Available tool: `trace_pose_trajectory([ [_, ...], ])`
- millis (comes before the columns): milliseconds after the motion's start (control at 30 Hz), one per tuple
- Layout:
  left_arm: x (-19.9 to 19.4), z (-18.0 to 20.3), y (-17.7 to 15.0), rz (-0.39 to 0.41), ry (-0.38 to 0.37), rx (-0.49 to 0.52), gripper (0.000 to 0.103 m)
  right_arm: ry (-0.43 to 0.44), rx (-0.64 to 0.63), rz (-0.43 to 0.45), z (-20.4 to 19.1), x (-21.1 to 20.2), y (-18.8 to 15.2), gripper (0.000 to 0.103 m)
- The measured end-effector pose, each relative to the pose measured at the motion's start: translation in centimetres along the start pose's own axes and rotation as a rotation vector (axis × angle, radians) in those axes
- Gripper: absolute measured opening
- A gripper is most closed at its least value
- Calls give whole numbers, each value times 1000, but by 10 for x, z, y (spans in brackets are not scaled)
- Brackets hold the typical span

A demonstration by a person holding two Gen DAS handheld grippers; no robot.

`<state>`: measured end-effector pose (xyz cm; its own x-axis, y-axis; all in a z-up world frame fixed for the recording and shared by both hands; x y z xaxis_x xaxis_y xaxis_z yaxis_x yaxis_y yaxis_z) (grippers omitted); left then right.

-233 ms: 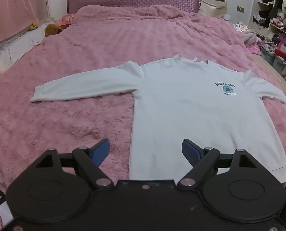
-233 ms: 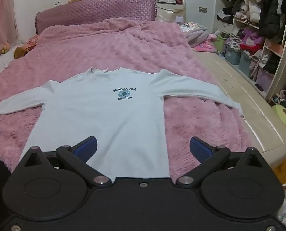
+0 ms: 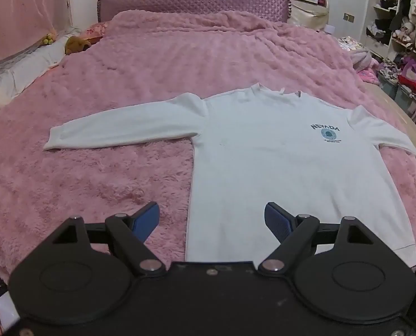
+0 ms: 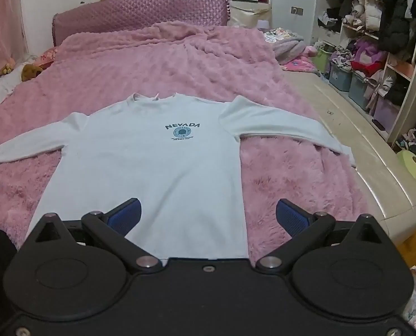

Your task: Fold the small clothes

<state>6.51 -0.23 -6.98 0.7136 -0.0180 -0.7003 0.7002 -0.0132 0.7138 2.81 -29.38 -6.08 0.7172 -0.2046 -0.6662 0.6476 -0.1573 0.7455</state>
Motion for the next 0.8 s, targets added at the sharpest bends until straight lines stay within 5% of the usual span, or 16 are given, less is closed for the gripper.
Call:
trace_pose_trajectory([
  [800,-7,1,0,20,0,-13,84,8,21,-34,-4,8,-9,101],
])
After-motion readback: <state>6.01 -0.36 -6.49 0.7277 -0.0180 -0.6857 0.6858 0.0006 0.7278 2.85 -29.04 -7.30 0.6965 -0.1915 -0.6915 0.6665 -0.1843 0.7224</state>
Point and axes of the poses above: each gripper's, at about its wrist camera, not at the fingertips, and x roughly the way its jaws point, z to its right, y to its top, the point moved 10 cm from there along x, roughly the way its jaws point, and after that the axes turned 1 degree about x, right-handed, at the moved point
